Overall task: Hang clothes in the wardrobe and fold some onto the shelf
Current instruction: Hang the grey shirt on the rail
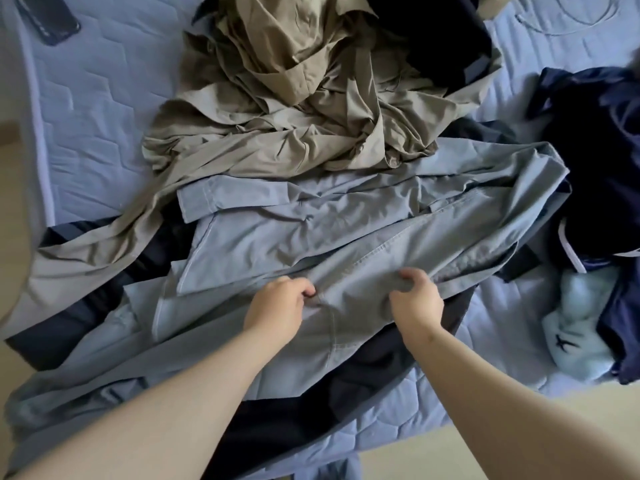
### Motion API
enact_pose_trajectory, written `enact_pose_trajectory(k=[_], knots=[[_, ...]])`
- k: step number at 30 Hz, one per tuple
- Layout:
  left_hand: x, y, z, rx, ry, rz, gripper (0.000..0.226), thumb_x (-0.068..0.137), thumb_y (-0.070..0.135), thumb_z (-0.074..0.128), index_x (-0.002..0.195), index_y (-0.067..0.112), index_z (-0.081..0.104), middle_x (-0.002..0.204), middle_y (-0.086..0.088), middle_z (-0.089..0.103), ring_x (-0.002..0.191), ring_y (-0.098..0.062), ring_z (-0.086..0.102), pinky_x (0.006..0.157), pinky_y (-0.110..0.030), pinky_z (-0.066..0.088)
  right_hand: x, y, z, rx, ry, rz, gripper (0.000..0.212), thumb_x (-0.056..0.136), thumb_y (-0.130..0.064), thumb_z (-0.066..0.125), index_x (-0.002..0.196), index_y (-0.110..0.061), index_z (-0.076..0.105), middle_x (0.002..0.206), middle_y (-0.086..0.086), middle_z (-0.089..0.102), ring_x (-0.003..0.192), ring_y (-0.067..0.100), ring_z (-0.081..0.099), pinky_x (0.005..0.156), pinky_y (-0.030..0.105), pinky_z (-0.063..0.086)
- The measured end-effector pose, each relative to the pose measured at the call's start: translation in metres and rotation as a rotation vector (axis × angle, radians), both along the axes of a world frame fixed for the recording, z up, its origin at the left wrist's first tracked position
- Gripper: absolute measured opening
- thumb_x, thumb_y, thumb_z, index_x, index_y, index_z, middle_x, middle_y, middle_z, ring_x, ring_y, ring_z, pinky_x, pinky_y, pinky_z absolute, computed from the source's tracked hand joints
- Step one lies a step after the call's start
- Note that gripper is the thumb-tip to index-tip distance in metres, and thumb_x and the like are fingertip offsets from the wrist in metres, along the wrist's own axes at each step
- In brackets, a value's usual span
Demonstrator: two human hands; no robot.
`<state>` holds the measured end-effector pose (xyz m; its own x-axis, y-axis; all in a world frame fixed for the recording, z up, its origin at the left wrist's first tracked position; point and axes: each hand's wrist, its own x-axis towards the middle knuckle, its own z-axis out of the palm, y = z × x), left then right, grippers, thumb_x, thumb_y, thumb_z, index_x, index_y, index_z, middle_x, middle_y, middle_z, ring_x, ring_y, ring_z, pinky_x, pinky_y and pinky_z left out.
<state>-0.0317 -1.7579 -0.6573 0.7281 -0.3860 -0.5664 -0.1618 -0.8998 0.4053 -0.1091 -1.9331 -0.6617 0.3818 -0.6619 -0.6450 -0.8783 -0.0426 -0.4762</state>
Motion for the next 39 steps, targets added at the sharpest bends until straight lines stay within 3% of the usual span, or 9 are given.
enact_pose_trajectory(k=[3, 10, 14, 18, 22, 25, 27, 29, 39], knots=[[-0.005, 0.023, 0.008, -0.011, 0.061, -0.067, 0.028, 0.091, 0.010, 0.046, 0.105, 0.024, 0.067, 0.105, 0.001, 0.061, 0.097, -0.019, 0.057, 0.072, -0.024, 0.039, -0.009, 0.020, 0.006, 0.023, 0.050, 0.217, 0.032, 0.083, -0.003, 0.047, 0.101, -0.019, 0.068, 0.097, -0.001, 0.063, 0.082, 0.009, 0.046, 0.071, 0.014, 0.034], [0.016, 0.086, 0.034, 0.058, -0.090, 0.613, 0.039, 0.090, 0.002, 0.043, 0.070, 0.032, 0.056, 0.088, -0.001, 0.064, 0.060, -0.016, 0.052, 0.050, -0.025, 0.035, -0.054, 0.110, 0.023, 0.565, 0.052, 0.528, 0.044, 0.077, -0.011, 0.058, 0.048, -0.045, 0.061, 0.042, -0.022, 0.053, 0.041, -0.004, 0.047, 0.052, 0.010, 0.042], [0.016, 0.068, 0.034, 0.121, -0.215, 0.527, 0.030, 0.084, 0.003, 0.049, 0.097, 0.026, 0.064, 0.115, -0.007, 0.053, 0.102, -0.031, 0.049, 0.090, -0.036, 0.038, -0.046, 0.134, 0.028, 0.617, -0.108, 0.507, 0.041, 0.079, -0.010, 0.056, 0.062, -0.047, 0.058, 0.052, -0.018, 0.056, 0.049, -0.004, 0.050, 0.065, 0.021, 0.050], [0.003, 0.035, 0.029, -0.015, -0.306, 0.277, 0.032, 0.084, 0.025, 0.060, 0.116, 0.025, 0.058, 0.135, -0.004, 0.038, 0.119, -0.030, 0.035, 0.098, -0.037, 0.028, -0.026, 0.092, 0.028, 0.066, -0.332, 0.136, 0.029, 0.083, -0.017, 0.060, 0.106, -0.034, 0.056, 0.082, -0.007, 0.050, 0.070, 0.003, 0.049, 0.071, 0.024, 0.042], [-0.017, 0.021, 0.012, 0.088, -0.091, -0.215, 0.075, 0.079, 0.049, 0.061, 0.141, 0.041, 0.020, 0.150, 0.008, -0.009, 0.138, -0.025, 0.005, 0.108, -0.050, 0.021, -0.008, 0.041, 0.024, -0.254, -0.146, -0.011, 0.061, 0.081, -0.034, 0.065, 0.135, -0.029, 0.037, 0.135, 0.001, 0.036, 0.119, 0.021, 0.039, 0.096, 0.041, 0.036], [-0.019, 0.030, 0.004, 0.257, -0.019, -0.344, 0.047, 0.087, 0.032, 0.055, 0.130, 0.031, 0.036, 0.144, -0.001, 0.023, 0.128, -0.027, 0.031, 0.094, -0.042, 0.037, -0.003, 0.019, 0.019, -0.224, -0.053, 0.193, 0.073, 0.083, -0.021, 0.061, 0.143, -0.035, 0.023, 0.150, -0.001, 0.019, 0.130, 0.028, 0.028, 0.095, 0.037, 0.034], [-0.013, 0.039, 0.012, 0.158, 0.010, -0.157, 0.006, 0.090, 0.025, 0.050, 0.091, 0.020, 0.052, 0.102, -0.003, 0.054, 0.105, -0.028, 0.053, 0.074, -0.035, 0.043, -0.001, 0.015, 0.013, -0.126, -0.028, 0.378, 0.072, 0.084, -0.003, 0.051, 0.145, -0.030, 0.023, 0.149, 0.002, 0.027, 0.131, 0.026, 0.033, 0.091, 0.031, 0.036], [-0.006, 0.053, 0.020, 0.051, 0.157, 0.027, 0.016, 0.090, 0.026, 0.054, 0.077, 0.016, 0.054, 0.079, -0.001, 0.059, 0.088, -0.025, 0.060, 0.067, -0.033, 0.043, -0.002, 0.023, 0.008, -0.132, 0.036, 0.500, 0.064, 0.083, 0.004, 0.043, 0.141, -0.021, 0.037, 0.140, 0.008, 0.044, 0.125, 0.027, 0.042, 0.092, 0.030, 0.038], [0.054, 0.112, 0.085, -0.782, 0.402, 1.578, 0.010, 0.092, 0.024, 0.054, 0.090, 0.020, 0.063, 0.075, 0.001, 0.071, 0.062, -0.017, 0.067, 0.058, -0.027, 0.048, -0.010, 0.111, 0.026, -0.221, -0.030, 1.114, 0.033, 0.079, -0.013, 0.048, 0.109, -0.022, 0.060, 0.109, -0.003, 0.058, 0.110, 0.025, 0.043, 0.083, 0.031, 0.031]])
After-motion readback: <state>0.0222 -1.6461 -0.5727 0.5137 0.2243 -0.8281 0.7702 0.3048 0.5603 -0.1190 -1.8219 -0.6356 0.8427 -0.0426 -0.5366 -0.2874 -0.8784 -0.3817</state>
